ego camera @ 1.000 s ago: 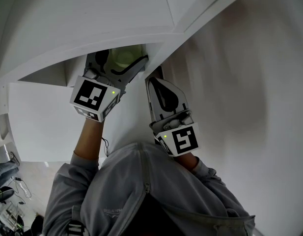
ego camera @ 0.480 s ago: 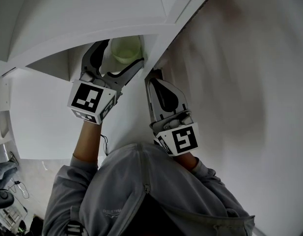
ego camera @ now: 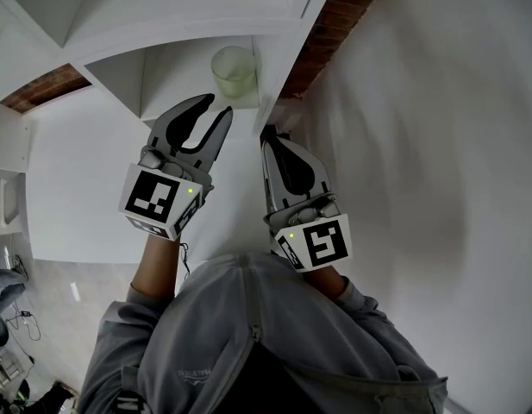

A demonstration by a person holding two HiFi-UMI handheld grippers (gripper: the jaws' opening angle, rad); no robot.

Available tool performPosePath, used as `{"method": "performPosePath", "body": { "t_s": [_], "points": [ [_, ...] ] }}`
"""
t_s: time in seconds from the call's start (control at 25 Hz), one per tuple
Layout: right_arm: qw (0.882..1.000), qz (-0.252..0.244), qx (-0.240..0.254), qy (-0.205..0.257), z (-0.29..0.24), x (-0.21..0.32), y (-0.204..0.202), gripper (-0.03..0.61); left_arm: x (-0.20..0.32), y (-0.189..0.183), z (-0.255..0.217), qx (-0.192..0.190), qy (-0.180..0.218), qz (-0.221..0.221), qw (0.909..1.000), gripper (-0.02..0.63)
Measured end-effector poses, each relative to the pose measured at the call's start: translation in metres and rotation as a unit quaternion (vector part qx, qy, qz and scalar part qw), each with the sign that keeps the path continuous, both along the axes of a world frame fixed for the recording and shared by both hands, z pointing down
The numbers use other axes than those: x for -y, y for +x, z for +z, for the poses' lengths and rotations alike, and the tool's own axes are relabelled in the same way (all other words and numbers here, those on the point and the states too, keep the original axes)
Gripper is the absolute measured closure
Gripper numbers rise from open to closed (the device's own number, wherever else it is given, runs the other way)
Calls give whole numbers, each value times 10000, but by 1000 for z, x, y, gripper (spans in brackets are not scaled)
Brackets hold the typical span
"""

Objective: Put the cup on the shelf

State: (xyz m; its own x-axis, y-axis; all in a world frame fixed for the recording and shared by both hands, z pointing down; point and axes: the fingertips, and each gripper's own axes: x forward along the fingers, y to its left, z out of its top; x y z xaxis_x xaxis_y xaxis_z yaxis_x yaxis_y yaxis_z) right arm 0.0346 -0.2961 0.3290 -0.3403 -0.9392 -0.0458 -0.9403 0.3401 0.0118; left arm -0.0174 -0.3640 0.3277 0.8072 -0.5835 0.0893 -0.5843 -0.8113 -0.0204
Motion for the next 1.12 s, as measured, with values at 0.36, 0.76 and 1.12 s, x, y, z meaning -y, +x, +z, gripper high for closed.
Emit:
{"method": "performPosePath", "body": {
  "t_s": [0.36,0.76,1.12],
  "points": [
    [9997,36,-111,218,-19,-40,-8,551,-61,-22,-13,20,56,-616,9981,606],
    [9985,244,-269,408,-31,-73,-4,551,-112,-40,-14,85,268,-1169,9927,607],
    [9986,273,-281,362,-23,-86,-4,551,-130,-44,-5,28,290,-1356,9903,607]
  ]
}}
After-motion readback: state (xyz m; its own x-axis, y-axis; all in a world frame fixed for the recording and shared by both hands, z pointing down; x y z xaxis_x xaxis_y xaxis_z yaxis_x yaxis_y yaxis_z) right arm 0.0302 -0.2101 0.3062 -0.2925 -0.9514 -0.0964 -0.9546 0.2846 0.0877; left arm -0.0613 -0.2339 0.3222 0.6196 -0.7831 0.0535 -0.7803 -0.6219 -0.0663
